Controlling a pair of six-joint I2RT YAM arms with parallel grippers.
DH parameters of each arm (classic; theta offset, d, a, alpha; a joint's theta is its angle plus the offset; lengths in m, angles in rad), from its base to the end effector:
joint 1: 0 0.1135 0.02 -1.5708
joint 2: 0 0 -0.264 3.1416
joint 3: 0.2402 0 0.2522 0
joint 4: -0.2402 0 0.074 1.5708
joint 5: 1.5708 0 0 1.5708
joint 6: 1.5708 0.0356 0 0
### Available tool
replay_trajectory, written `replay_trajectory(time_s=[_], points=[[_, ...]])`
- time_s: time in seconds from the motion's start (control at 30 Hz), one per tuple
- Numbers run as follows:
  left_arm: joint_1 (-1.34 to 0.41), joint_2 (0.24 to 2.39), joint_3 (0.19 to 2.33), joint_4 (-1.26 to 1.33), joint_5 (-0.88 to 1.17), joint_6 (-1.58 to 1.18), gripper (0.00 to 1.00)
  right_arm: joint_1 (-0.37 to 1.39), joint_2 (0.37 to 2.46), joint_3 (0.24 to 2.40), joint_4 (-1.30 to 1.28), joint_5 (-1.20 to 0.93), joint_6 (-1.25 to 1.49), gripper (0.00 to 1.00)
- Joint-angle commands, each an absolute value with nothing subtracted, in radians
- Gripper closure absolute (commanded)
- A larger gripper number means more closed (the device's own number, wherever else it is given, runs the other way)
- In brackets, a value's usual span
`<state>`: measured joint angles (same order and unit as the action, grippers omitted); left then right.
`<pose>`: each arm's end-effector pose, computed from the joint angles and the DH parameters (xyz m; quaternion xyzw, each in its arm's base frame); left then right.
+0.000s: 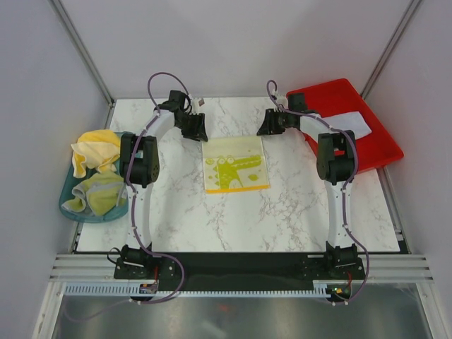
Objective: Fold and stack the towels
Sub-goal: Fold the towel
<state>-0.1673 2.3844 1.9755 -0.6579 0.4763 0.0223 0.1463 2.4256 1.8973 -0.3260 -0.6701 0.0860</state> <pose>0.5016 -0.1013 0.1600 0.1476 0.9313 -0.2454 0.2251 0.5190 0.0988 0.1383 -0.1419 0.8806 0.3442 0.2932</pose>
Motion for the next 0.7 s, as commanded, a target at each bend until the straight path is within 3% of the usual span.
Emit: replay_trajectory(time_s=[0.0,0.2,0.33,0.4,0.43,0.47,0.5,0.53,0.67], points=[[-0.160,2.413,2.019,-0.686,0.511,0.095,0.50,0.147,2.462,1.930,-0.357,-0.749,0.031,0.57],[-0.158,2.434,2.055,-0.713,0.531,0.110,0.58,0.147,2.471,1.930,-0.365,-0.776,0.009,0.61],[-0.158,2.457,2.094,-0.739,0.554,0.121,0.70,0.146,2.468,1.922,-0.373,-0.782,0.009,0.64],[-0.158,2.471,2.117,-0.752,0.563,0.124,0.75,0.143,2.464,1.911,-0.374,-0.779,0.009,0.71],[-0.158,2.476,2.126,-0.756,0.568,0.124,0.83,0.143,2.456,1.905,-0.374,-0.763,0.009,0.76],[-0.158,2.483,2.146,-0.761,0.568,0.127,0.87,0.141,2.454,1.902,-0.374,-0.752,0.009,0.88],[-0.158,2.490,2.157,-0.764,0.569,0.129,0.96,0.140,2.450,1.899,-0.374,-0.746,0.009,0.94],[-0.158,2.494,2.169,-0.765,0.578,0.130,0.98,0.137,2.438,1.893,-0.374,-0.750,0.015,0.99],[-0.158,2.508,2.227,-0.762,0.618,0.146,0.98,0.138,2.375,1.812,-0.335,-0.762,0.020,1.00]])
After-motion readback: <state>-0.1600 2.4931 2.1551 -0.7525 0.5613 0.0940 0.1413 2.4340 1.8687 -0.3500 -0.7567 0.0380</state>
